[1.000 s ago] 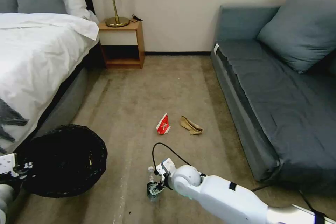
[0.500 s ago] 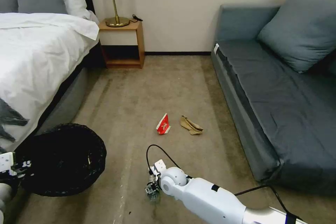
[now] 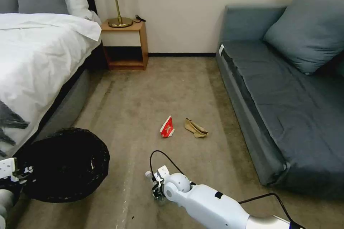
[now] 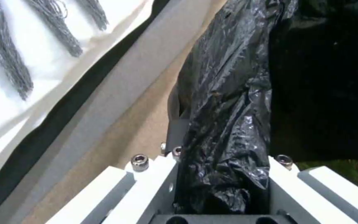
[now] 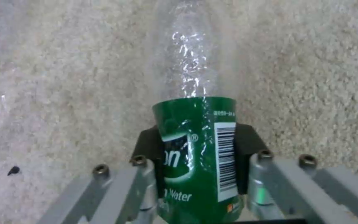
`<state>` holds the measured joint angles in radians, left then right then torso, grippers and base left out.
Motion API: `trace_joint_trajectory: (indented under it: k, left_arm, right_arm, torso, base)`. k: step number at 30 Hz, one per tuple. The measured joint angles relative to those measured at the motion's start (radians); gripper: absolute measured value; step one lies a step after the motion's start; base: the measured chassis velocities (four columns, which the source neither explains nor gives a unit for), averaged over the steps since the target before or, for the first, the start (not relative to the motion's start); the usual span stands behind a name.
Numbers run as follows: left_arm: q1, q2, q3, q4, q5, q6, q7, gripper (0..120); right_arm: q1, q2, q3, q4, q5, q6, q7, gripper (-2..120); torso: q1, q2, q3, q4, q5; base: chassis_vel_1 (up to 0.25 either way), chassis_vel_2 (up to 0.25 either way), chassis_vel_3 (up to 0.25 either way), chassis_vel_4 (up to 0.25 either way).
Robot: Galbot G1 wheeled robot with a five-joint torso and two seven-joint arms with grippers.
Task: Pick up the trash bin, then pick up the garbage on the floor and place it into the trash bin.
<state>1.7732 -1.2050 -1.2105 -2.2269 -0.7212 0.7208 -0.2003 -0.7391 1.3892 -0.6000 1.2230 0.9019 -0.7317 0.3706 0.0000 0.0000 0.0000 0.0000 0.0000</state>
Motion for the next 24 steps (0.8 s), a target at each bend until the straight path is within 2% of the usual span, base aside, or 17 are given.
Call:
trace_joint_trajectory:
  k: [4,7,13,16,17,19,21,22,24]
  left_arm:
    - [0.000,-0.002,0.003,-0.005,0.000,0.000,0.002,3]
    - [0.000,-0.003,0.006,-0.005,0.000,0.000,0.002,3]
    - [-0.008,-0.009,0.015,0.005,0.001,-0.001,0.002,3]
    - [-0.014,-0.013,0.031,0.014,0.002,-0.002,0.001,3]
    - [-0.014,-0.013,0.031,0.014,0.002,-0.002,0.001,3]
    - [-0.022,-0.012,0.045,0.014,0.002,-0.001,0.000,3]
    - [-0.029,-0.010,0.054,0.015,0.002,0.002,-0.005,3]
    - [-0.029,-0.010,0.054,0.015,0.002,0.002,-0.005,3]
    - [-0.031,-0.012,0.062,0.016,0.002,0.004,-0.008,3]
  right_arm:
    - [-0.009,-0.007,0.011,0.011,-0.006,0.001,-0.005,22]
    - [-0.017,-0.019,0.022,0.032,-0.007,0.001,-0.005,22]
    - [-0.066,-0.081,0.119,0.174,-0.013,0.008,0.007,22]
    - [-0.103,-0.129,0.201,0.296,0.000,0.040,-0.015,22]
    - [-0.103,-0.129,0.201,0.296,0.000,0.040,-0.015,22]
    - [-0.120,-0.169,0.245,0.403,0.039,0.064,-0.042,22]
    - [-0.133,-0.195,0.269,0.499,0.049,0.114,-0.084,22]
    - [-0.133,-0.195,0.269,0.499,0.049,0.114,-0.084,22]
    - [-0.138,-0.207,0.282,0.566,0.054,0.188,-0.123,22]
  torso:
    - [0.000,0.000,0.000,0.0000,0.0001]
    - [0.000,0.000,0.000,0.0000,0.0000]
    - [0.000,0.000,0.000,0.0000,0.0001]
    - [0.000,0.000,0.000,-0.0001,0.0001]
    - [0.000,0.000,0.000,-0.0001,0.0001]
    - [0.000,0.000,0.000,-0.0002,0.0000]
    - [0.000,0.000,0.000,-0.0003,0.0001]
    - [0.000,0.000,0.000,-0.0003,0.0001]
    - [0.000,0.000,0.000,-0.0002,0.0000]
  base:
    - [0.000,0.000,0.000,0.000]
    - [0.000,0.000,0.000,0.000]
    - [0.000,0.000,0.000,0.000]
    - [0.000,0.000,0.000,0.000]
    - [0.000,0.000,0.000,0.000]
    - [0.000,0.000,0.000,0.000]
    - [0.000,0.000,0.000,0.000]
    - [0.000,0.000,0.000,0.000]
    - [0.000,0.000,0.000,0.000]
